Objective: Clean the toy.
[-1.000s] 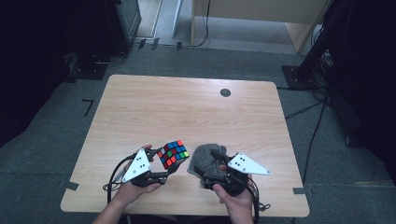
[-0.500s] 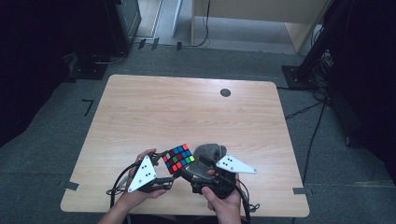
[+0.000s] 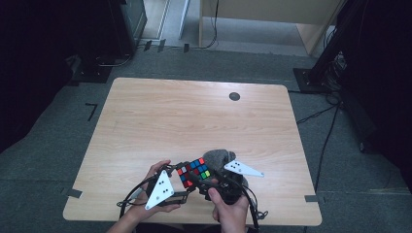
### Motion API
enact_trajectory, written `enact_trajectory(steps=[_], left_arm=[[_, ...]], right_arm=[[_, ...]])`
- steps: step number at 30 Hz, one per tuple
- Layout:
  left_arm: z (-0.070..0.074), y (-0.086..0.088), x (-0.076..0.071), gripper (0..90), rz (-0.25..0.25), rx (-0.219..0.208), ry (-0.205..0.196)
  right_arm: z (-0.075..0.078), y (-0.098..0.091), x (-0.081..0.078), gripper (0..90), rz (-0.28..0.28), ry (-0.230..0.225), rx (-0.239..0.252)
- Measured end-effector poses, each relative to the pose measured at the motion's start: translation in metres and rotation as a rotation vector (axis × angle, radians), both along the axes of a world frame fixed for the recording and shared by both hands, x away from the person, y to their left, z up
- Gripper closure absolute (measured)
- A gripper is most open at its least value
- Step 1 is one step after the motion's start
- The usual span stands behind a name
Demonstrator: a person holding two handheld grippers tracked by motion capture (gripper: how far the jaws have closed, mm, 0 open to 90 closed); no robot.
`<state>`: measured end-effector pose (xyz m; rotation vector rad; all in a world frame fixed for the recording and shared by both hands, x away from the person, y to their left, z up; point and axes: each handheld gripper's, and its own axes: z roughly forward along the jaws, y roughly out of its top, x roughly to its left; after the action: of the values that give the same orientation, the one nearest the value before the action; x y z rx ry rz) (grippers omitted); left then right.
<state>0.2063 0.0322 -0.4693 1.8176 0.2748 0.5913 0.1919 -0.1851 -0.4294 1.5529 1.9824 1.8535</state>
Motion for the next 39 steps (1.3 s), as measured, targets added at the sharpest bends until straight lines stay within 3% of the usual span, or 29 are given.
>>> enact_trajectory(steps=[3,10,14,18,23,26,29,32,35,37,39], left_arm=[[0.000,-0.002,-0.001,29.5,0.015,0.004,-0.013],[0.000,-0.002,-0.002,28.7,0.015,0.010,-0.014],[0.002,-0.001,-0.002,29.8,-0.005,-0.009,0.000],[0.000,-0.001,0.000,30.1,-0.009,0.007,0.014],[0.001,0.000,-0.001,32.2,-0.018,0.019,0.004],[0.002,0.003,0.001,33.9,-0.015,0.007,0.019],[0.005,0.010,0.006,34.1,-0.002,-0.016,0.041],[0.009,0.019,0.011,34.0,0.001,-0.029,0.069],[0.012,0.027,0.017,34.0,0.009,-0.047,0.101],[0.013,0.032,0.021,34.0,0.008,-0.061,0.124],[0.013,0.035,0.024,34.0,0.012,-0.079,0.144]], right_arm=[[0.001,0.001,-0.002,34.3,-0.014,-0.009,-0.019],[0.002,-0.004,-0.002,34.3,-0.037,-0.001,-0.010],[0.002,-0.002,-0.003,34.3,-0.046,-0.014,-0.052],[0.000,-0.001,-0.003,34.3,-0.049,-0.002,-0.054],[-0.001,-0.001,-0.002,34.1,-0.034,0.005,-0.051],[-0.001,-0.001,0.000,30.3,-0.016,-0.003,-0.050],[0.003,-0.003,0.000,18.5,0.002,-0.031,-0.060],[0.012,-0.013,-0.003,16.8,-0.018,-0.095,-0.050],[0.019,-0.031,-0.006,16.9,-0.073,-0.144,-0.027],[0.020,-0.043,-0.005,17.1,-0.127,-0.175,-0.073],[0.017,-0.050,-0.004,17.7,-0.197,-0.195,-0.202]])
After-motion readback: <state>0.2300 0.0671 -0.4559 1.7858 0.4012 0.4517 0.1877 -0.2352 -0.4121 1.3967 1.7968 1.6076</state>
